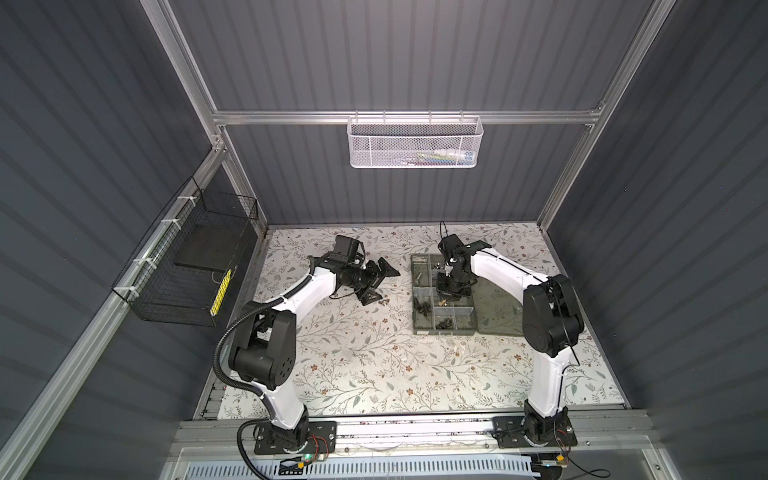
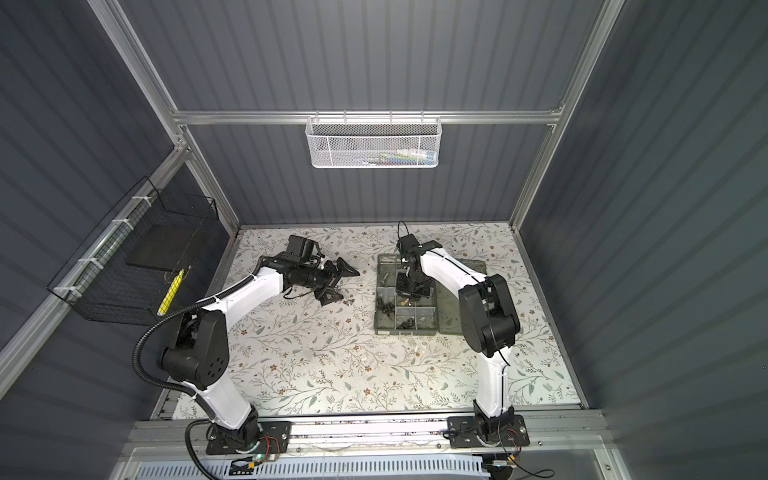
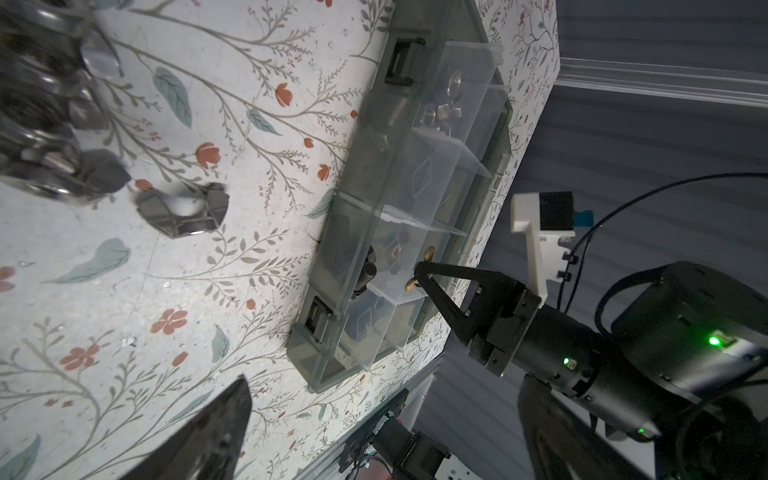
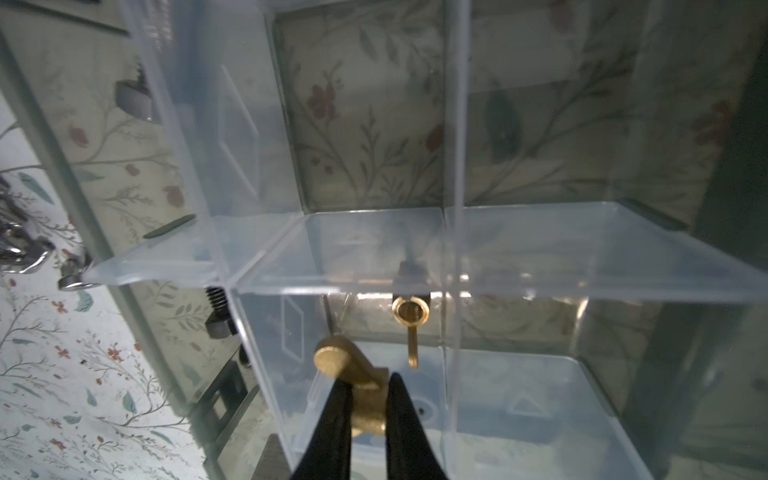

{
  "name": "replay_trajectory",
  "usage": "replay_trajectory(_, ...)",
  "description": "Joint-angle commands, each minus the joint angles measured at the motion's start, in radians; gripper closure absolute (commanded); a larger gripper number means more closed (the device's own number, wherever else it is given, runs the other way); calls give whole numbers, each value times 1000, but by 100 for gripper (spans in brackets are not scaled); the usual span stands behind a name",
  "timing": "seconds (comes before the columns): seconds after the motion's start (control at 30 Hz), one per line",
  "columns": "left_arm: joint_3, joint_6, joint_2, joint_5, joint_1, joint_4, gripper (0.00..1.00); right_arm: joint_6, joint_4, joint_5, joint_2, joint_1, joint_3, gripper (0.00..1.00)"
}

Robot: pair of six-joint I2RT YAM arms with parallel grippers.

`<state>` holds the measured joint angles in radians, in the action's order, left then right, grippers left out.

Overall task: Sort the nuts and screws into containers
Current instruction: 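Carry the brass wing nut into a compartment and open the right gripper, then withdraw the right gripper to the box edge while the left gripper moves over the pile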

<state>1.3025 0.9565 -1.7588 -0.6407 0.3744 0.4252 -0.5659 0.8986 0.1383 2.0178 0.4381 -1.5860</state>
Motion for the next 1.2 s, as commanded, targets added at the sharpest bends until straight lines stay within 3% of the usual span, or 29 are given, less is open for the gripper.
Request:
replay_trajectory(0.0,80,-92,-40,27,6,141,0,20,6,9,13,-5,-49,77)
replay_trajectory(0.47,327,-327,-216,127,3,458,3,31,22,9,-69,1,-59,51)
replay_trajectory(0.6,357,-415,-254,167,9,495,9,22,-3,15,-140,17,-18,37)
replay_trajectory(0.83,465,-569,-358,222,30,526,21,-55,-72,34,-280,35,108,1)
replay_trajectory(1.17,519,-777,-453,298,71,511,32,-79,-88,33,-381,46,216,1)
